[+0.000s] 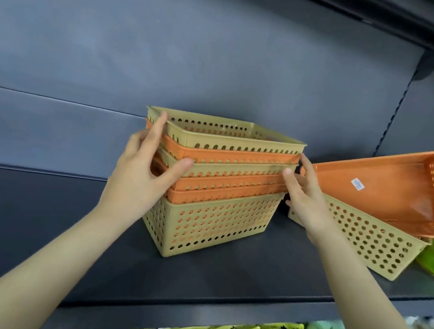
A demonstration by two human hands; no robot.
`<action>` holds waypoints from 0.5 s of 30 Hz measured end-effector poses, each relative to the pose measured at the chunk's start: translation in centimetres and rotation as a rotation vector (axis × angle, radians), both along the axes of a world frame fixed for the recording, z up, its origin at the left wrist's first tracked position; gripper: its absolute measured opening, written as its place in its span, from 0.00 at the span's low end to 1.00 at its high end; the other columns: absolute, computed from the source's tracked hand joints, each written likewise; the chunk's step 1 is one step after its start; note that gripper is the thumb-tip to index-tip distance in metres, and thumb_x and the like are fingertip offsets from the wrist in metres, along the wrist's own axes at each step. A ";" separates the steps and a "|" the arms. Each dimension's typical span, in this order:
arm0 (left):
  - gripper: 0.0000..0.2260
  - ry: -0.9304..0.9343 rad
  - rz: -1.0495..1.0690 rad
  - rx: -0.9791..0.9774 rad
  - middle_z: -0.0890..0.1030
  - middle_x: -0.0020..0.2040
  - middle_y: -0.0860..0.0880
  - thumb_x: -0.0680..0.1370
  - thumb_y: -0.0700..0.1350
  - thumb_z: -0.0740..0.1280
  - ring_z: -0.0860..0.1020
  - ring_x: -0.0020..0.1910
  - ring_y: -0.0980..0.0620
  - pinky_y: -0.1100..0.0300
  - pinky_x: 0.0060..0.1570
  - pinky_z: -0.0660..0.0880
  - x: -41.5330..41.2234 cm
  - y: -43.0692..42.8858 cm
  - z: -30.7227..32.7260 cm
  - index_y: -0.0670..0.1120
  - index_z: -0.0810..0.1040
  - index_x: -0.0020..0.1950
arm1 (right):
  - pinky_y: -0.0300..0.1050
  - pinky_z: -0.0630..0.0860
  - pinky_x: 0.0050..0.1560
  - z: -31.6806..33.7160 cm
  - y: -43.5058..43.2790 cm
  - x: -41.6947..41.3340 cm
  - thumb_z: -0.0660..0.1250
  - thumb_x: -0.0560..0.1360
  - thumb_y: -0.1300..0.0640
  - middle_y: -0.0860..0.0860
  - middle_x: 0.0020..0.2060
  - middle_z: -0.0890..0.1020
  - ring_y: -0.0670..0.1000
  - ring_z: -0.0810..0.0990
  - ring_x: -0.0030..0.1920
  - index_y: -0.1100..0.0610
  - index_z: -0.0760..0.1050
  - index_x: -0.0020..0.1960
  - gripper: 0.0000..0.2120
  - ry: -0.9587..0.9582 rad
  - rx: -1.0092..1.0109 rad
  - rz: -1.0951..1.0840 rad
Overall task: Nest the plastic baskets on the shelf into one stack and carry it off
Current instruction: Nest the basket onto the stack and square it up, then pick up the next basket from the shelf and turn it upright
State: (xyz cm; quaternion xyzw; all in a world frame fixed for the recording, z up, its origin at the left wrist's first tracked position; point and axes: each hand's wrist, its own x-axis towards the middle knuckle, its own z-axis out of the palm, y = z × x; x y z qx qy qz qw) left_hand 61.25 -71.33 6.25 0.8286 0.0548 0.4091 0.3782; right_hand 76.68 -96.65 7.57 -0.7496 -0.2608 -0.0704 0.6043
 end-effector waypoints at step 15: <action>0.27 -0.152 0.532 1.124 0.58 0.80 0.39 0.81 0.53 0.57 0.55 0.78 0.32 0.33 0.74 0.45 10.5 -14.0 2.9 0.49 0.60 0.80 | 0.62 0.55 0.74 1.8 -16.7 8.1 0.59 0.77 0.34 0.60 0.77 0.62 0.61 0.56 0.78 0.54 0.60 0.78 0.37 -0.344 -0.473 -0.801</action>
